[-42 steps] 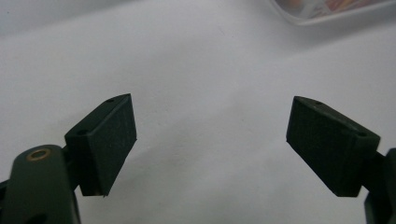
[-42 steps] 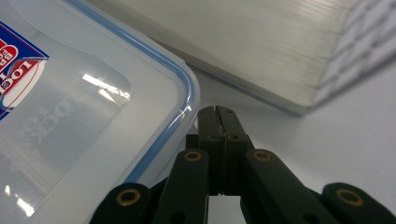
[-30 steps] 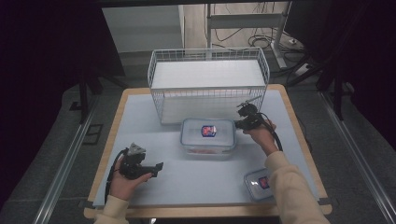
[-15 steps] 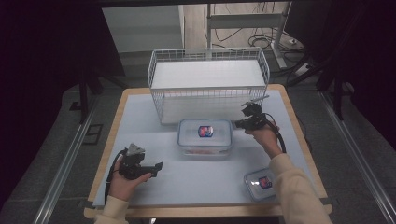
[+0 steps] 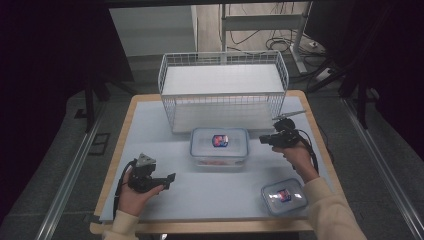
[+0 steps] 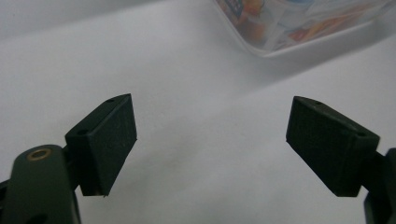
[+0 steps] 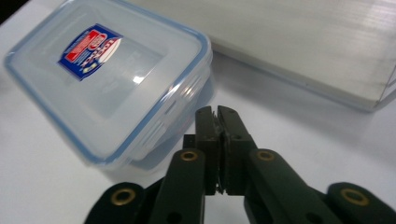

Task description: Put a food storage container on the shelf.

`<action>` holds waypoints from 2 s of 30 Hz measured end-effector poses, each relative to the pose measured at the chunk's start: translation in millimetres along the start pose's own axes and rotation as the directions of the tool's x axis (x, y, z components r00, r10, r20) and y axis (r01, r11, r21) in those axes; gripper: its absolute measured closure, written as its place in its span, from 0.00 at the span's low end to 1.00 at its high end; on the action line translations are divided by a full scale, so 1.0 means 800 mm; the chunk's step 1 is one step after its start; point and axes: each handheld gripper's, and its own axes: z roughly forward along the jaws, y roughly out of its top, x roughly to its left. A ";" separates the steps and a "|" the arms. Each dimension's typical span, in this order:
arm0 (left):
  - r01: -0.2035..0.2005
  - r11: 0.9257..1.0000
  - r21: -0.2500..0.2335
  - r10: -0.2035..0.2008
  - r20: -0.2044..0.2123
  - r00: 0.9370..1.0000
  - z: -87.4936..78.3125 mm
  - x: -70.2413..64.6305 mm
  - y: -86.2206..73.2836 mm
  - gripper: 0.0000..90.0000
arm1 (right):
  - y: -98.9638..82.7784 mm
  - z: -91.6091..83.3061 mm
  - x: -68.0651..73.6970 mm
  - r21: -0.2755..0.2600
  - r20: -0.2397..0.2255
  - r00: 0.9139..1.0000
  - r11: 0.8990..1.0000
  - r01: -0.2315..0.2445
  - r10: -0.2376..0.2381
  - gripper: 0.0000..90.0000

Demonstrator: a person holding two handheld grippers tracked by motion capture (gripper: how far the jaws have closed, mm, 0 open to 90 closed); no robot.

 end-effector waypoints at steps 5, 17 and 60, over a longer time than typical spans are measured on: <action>0.024 0.999 -0.026 -0.024 0.011 1.000 -0.003 -0.001 0.013 0.17 | -0.008 -0.006 -0.008 -0.006 -0.053 0.998 1.000 -0.027 0.026 0.80; 0.085 0.995 -0.055 -0.076 0.142 0.987 0.011 0.000 0.061 0.11 | -0.008 -0.014 0.003 -0.043 -0.130 0.991 0.998 -0.050 0.044 0.39; 0.228 0.962 0.151 -0.272 0.436 0.858 0.133 0.016 0.114 0.22 | 0.000 0.077 -0.007 0.146 -0.333 0.879 0.939 -0.310 0.342 0.36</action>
